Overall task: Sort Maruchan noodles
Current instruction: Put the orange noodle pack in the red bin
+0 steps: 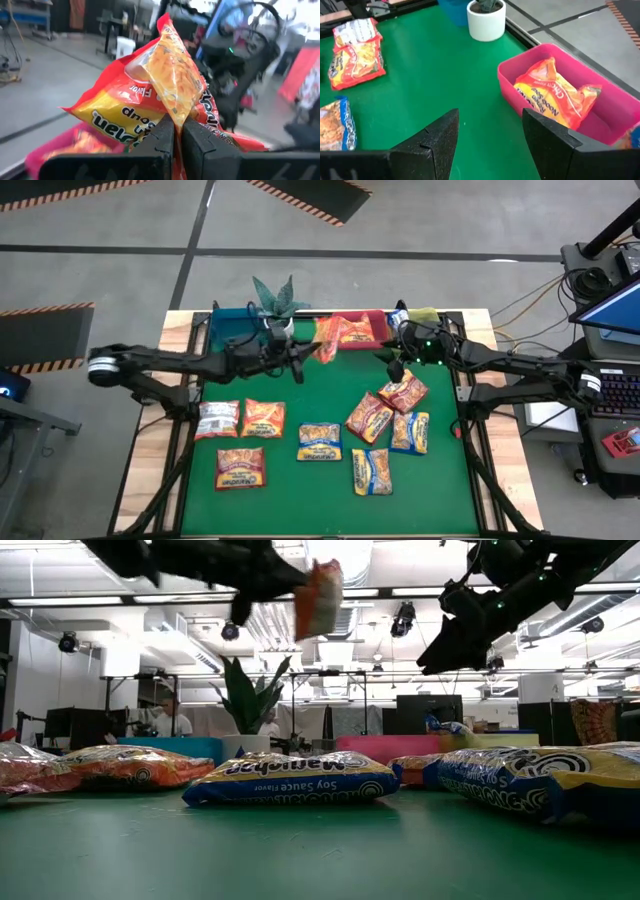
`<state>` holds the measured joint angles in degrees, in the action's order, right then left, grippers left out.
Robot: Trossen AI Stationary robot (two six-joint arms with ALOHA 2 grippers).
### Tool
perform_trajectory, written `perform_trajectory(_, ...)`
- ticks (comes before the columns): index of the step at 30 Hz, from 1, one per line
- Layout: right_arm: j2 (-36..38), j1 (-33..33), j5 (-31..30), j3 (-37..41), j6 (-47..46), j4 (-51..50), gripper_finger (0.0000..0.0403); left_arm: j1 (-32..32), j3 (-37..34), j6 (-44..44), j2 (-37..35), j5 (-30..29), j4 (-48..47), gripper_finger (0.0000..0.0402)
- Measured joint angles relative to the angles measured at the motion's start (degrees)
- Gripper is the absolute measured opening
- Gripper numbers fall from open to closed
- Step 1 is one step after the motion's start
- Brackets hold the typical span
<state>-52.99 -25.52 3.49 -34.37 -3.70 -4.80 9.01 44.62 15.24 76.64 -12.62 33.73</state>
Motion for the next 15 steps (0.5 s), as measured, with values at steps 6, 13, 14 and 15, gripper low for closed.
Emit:
perform_trajectory(6,4.73,0.00,-0.02,0.02,0.56,-4.04,0.0205,4.49,4.32,4.68,13.21,-0.19,13.03,0.0000)
perform_trajectory(13,10.61,0.00,-0.02,1.17,0.73,-3.95,0.0205,8.60,13.75,11.43,26.66,-0.31,14.93,0.0000)
perform_trajectory(14,11.20,0.00,-0.02,1.54,0.74,-3.89,0.0205,8.97,14.84,12.55,28.22,-0.31,15.89,0.0000)
perform_trajectory(15,11.74,0.00,-0.02,1.91,0.74,-3.89,0.0205,9.32,15.83,13.58,29.78,-0.31,17.16,0.0000)
